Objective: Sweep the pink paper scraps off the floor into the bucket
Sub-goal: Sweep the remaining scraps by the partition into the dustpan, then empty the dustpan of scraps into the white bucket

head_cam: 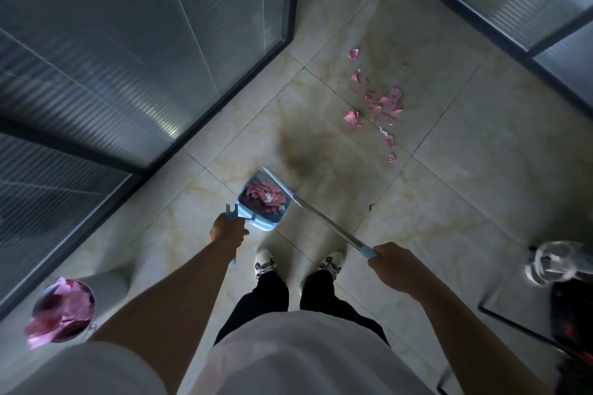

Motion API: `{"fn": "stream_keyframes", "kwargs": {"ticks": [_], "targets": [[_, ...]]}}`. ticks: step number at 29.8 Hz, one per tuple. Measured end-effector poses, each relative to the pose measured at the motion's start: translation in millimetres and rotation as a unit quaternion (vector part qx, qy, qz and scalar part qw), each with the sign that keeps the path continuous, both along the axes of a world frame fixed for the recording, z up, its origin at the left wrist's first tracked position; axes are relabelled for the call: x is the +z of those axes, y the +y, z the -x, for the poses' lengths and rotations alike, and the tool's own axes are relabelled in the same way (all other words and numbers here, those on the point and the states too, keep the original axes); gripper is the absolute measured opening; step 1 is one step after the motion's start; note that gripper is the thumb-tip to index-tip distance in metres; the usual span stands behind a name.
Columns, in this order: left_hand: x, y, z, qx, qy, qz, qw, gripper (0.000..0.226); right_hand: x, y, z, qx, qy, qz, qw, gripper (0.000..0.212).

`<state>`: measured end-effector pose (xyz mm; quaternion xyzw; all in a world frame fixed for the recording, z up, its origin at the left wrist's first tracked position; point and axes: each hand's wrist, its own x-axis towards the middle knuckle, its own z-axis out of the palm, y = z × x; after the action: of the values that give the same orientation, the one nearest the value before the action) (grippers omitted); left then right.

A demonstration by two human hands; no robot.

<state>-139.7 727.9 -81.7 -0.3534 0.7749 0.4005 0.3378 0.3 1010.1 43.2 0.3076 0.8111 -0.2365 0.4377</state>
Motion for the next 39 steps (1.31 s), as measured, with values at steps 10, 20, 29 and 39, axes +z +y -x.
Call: {"fn": "stream_keyframes", "kwargs": {"ticks": [10, 20, 29, 39], "targets": [[32, -22, -23, 0.128, 0.03, -0.133, 0.982, 0.022, -5, 19, 7, -0.113, 0.049, 0.0, 0.992, 0.018], [89, -50, -92, 0.262, 0.081, -0.235, 0.932, 0.022, -44, 12, 13, -0.093, 0.074, 0.05, 0.992, 0.029], [148, -59, -150, 0.461, 0.181, -0.267, 0.827, 0.024, -54, -24, 15, 0.025, 0.077, 0.078, 0.994, 0.024], [187, -119, -213, 0.618, 0.281, -0.168, 0.714, 0.032, -77, -104, -15, 0.147, 0.06, 0.094, 0.983, 0.033]]}}
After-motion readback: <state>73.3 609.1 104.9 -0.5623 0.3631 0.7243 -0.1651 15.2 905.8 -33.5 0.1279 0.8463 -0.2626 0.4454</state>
